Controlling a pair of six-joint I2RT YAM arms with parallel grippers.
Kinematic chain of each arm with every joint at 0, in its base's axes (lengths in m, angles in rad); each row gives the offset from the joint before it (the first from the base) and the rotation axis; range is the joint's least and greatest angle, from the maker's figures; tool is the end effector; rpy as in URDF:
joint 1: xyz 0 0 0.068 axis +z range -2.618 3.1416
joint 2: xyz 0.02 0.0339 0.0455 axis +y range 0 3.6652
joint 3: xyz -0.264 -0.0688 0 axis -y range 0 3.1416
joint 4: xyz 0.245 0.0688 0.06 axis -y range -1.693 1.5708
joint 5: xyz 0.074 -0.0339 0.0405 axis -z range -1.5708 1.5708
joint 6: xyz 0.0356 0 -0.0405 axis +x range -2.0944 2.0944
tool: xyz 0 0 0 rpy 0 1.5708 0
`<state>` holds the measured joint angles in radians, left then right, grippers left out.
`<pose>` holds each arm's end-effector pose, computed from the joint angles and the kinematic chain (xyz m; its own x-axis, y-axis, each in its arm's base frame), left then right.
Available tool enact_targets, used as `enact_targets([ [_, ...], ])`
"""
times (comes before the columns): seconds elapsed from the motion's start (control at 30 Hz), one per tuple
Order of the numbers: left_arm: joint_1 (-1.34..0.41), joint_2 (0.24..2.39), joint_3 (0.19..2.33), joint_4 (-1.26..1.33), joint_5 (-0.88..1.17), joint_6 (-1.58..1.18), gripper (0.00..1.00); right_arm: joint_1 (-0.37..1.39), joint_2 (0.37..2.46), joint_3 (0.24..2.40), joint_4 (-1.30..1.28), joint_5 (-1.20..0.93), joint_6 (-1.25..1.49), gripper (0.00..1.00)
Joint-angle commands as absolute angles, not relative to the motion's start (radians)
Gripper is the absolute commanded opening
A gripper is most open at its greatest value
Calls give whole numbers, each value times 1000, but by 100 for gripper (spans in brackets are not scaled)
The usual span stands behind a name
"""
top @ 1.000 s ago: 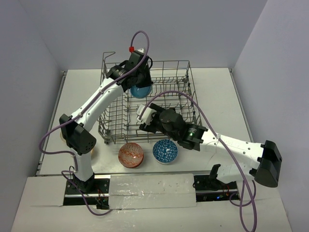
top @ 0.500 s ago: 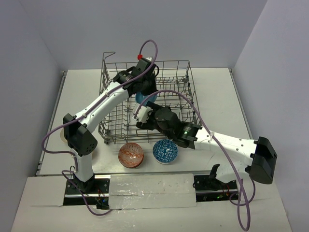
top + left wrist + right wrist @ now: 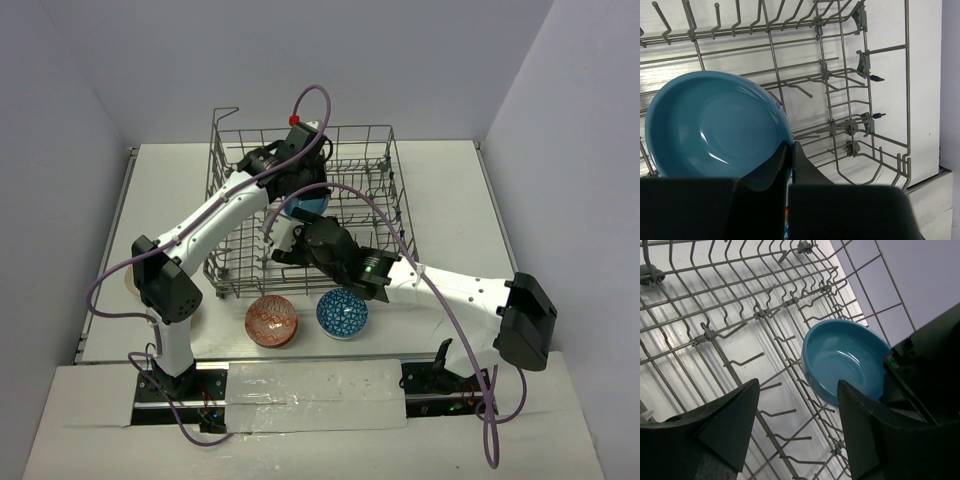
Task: Load the bowls into the dish rack
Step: Pass from the left arm to the right
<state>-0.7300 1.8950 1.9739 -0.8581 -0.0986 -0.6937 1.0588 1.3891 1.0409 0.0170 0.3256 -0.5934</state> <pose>0.3164 -0.2784 0.3660 -0.7936 -0.1437 -0.5913 0.1353 0.9057 -0.4017 0.1691 0.2777 0.3109 0.2469 -0.6420 -0.7258 -0.6510 0.4449 -0.6150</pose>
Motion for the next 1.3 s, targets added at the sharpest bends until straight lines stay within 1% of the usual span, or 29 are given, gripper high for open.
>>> enact_targets([
  [0.0,-741,1827,1982,-833,-84,-680,0,1065,1416,1097,41,339,-598,71],
  [0.77,-741,1828,2063,-881,-114,-652,0,1043,1442,1109,-28,316,-571,66],
  [1.1,-741,1818,2062,-879,-97,-650,0,1019,1476,1120,-15,347,-572,65],
  [1.27,-742,1822,2066,-880,-95,-646,0,1008,1489,1121,-8,367,-569,62],
])
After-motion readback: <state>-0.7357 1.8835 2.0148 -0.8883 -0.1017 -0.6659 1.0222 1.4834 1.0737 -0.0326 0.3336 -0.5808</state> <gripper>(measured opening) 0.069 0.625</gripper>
